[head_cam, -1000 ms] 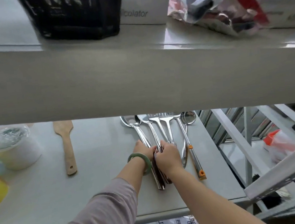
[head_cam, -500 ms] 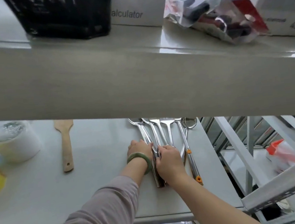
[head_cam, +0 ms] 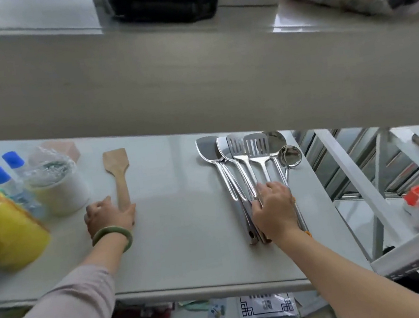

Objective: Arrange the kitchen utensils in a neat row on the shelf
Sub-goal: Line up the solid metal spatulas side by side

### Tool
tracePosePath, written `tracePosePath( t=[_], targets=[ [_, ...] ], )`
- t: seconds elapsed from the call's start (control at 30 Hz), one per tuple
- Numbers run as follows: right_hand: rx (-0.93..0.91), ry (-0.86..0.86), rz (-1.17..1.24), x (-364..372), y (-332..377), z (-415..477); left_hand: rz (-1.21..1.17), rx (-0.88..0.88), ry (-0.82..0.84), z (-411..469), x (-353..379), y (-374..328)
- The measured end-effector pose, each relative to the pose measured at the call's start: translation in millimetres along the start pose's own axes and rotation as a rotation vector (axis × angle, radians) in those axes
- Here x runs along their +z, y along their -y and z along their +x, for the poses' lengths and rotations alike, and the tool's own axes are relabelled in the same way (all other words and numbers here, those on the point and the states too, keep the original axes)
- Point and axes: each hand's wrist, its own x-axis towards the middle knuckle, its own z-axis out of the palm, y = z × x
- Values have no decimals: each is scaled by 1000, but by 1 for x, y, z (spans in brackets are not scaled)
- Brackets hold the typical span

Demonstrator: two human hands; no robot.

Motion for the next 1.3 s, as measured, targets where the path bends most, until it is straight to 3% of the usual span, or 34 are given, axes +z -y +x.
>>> tracePosePath(
  t=[0.13, 0.4, 0.73, 1.03, 1.3],
  targets=[
    [27, -59, 27, -9, -7, 3, 61, 59, 62, 0, 3, 0],
    [157, -160, 95, -29, -40, 5, -81, 94, 216, -40, 20, -45],
    [314, 13, 160, -25, -71, -6, -59, 227, 340, -126, 57, -104],
    [145, 32, 158, -21, -76, -9, -36, 264, 311, -159, 74, -118],
    [120, 18, 157, -24, -91, -8, -56, 297, 331, -174, 78, -135]
  ],
)
